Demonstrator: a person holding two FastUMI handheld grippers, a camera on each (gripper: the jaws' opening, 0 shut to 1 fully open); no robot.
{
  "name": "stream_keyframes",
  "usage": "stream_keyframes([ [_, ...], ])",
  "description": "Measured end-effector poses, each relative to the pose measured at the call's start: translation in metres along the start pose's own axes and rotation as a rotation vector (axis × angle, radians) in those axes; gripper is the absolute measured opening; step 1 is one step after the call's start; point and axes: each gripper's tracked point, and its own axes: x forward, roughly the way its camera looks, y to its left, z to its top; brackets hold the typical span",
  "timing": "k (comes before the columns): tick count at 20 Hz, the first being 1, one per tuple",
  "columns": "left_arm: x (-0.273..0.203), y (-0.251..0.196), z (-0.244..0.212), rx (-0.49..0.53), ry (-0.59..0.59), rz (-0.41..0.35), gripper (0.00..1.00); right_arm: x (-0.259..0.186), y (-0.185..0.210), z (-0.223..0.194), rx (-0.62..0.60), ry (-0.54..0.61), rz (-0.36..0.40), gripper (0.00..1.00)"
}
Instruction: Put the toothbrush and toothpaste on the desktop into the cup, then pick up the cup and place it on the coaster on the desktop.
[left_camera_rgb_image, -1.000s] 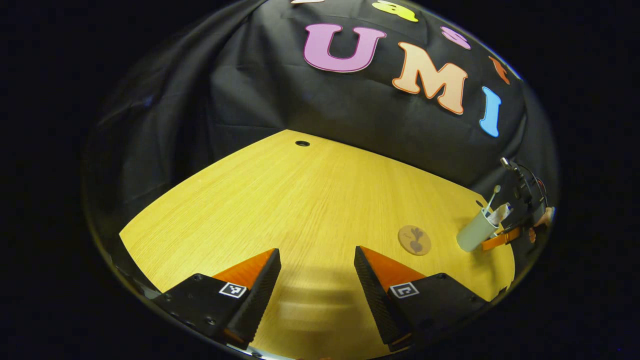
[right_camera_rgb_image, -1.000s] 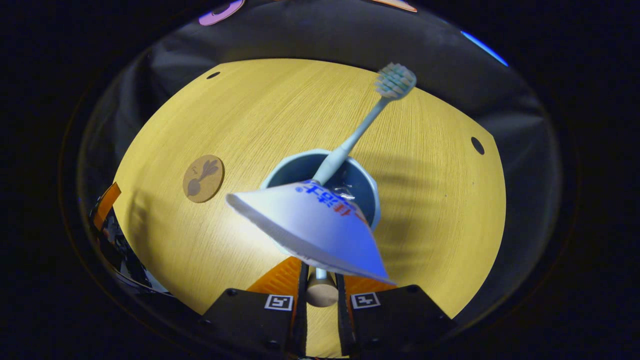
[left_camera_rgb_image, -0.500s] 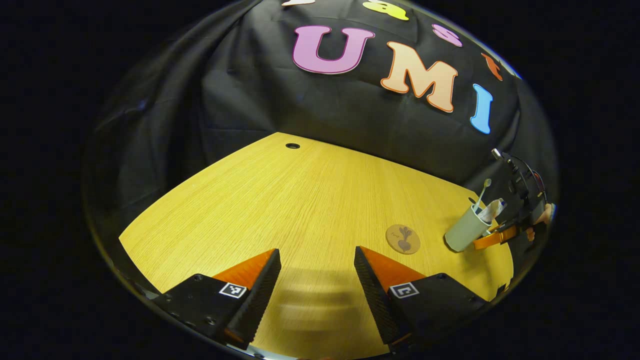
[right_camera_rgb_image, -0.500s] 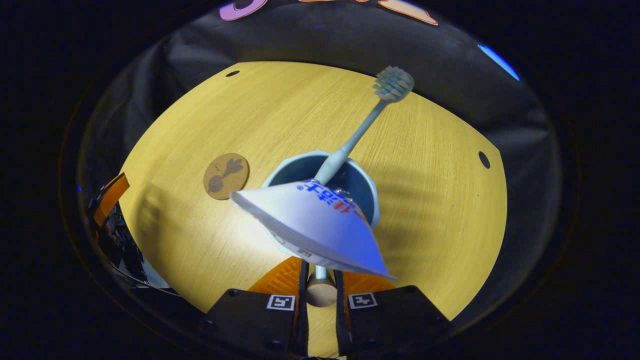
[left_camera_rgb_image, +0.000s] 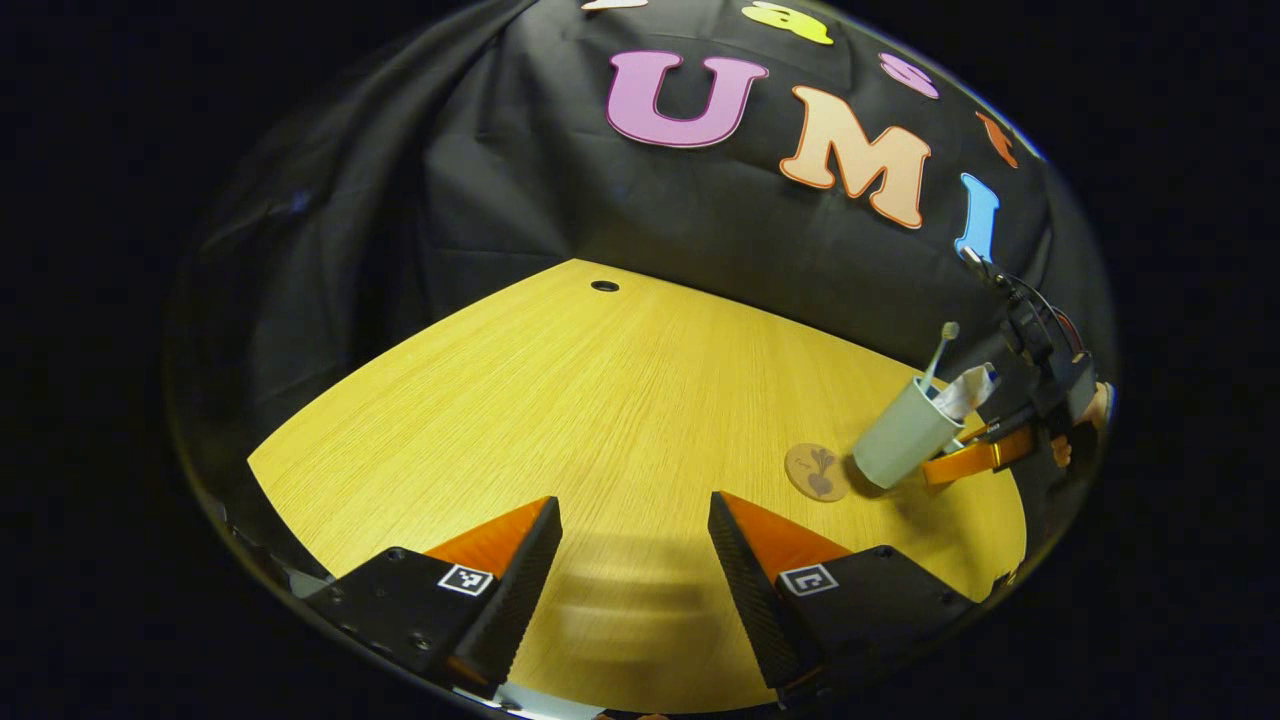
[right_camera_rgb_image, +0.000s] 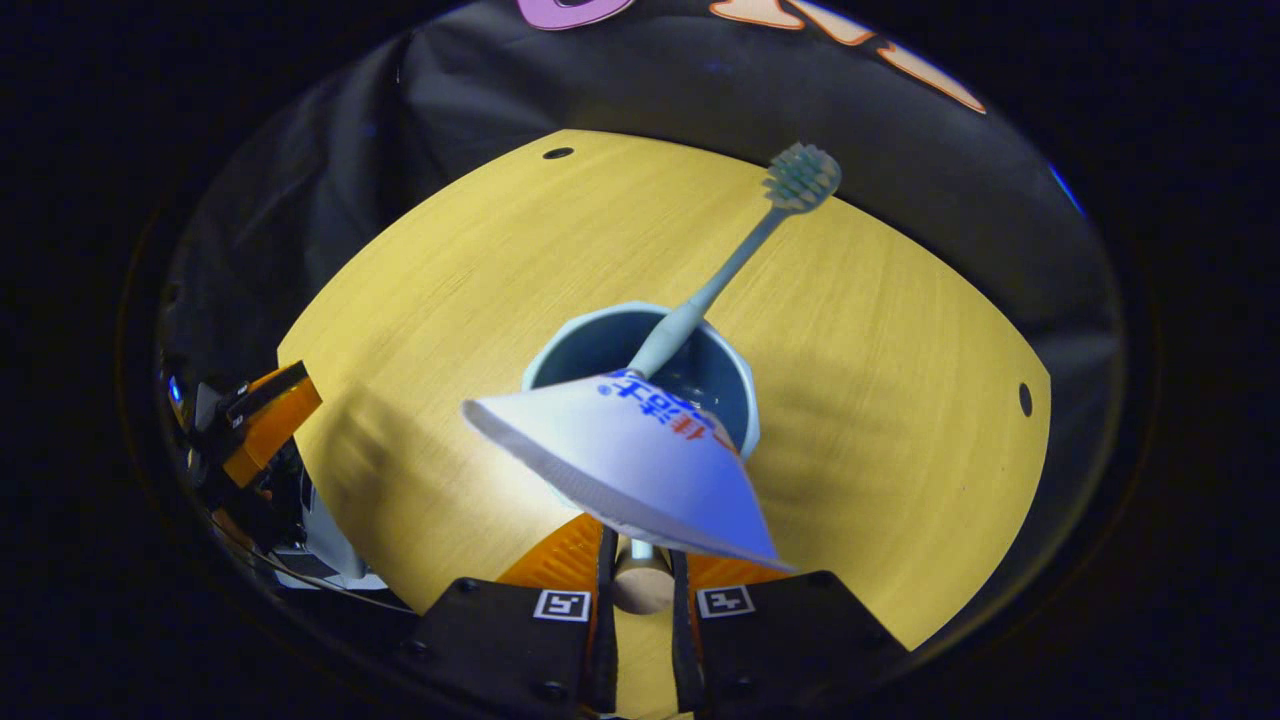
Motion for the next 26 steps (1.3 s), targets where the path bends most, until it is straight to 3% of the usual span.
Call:
stream_keyframes([
  [8,-0.017,0.035,-0.009,-0.031,0.001,0.087,0.88,-0.007,-0.006,0.005,-0.089,0.037,0.039,0.24],
  [13,-0.020,0.047,-0.011,-0.054,-0.003,0.125,0.88,-0.008,-0.009,0.000,-0.132,0.066,0.021,0.21],
  [14,-0.021,0.048,-0.010,-0.058,-0.005,0.130,0.88,-0.008,-0.012,0.004,-0.151,0.052,0.018,0.24],
  [17,-0.020,0.045,-0.013,-0.067,0.000,0.123,0.88,-0.006,-0.015,0.004,-0.157,0.059,0.005,0.21],
  [20,-0.021,0.039,-0.013,-0.051,0.002,0.110,0.88,-0.010,-0.016,0.005,-0.164,0.046,0.009,0.31],
  [23,-0.022,0.028,-0.007,-0.020,-0.009,0.093,0.88,-0.024,-0.014,0.012,-0.144,0.001,0.027,0.30],
  [25,-0.022,0.018,-0.006,0.004,-0.006,0.073,0.88,-0.034,-0.020,0.013,-0.107,-0.038,0.027,0.65],
  [26,-0.020,0.011,-0.005,0.015,-0.002,0.057,0.88,-0.038,-0.028,0.010,-0.089,-0.051,0.009,0.87],
])
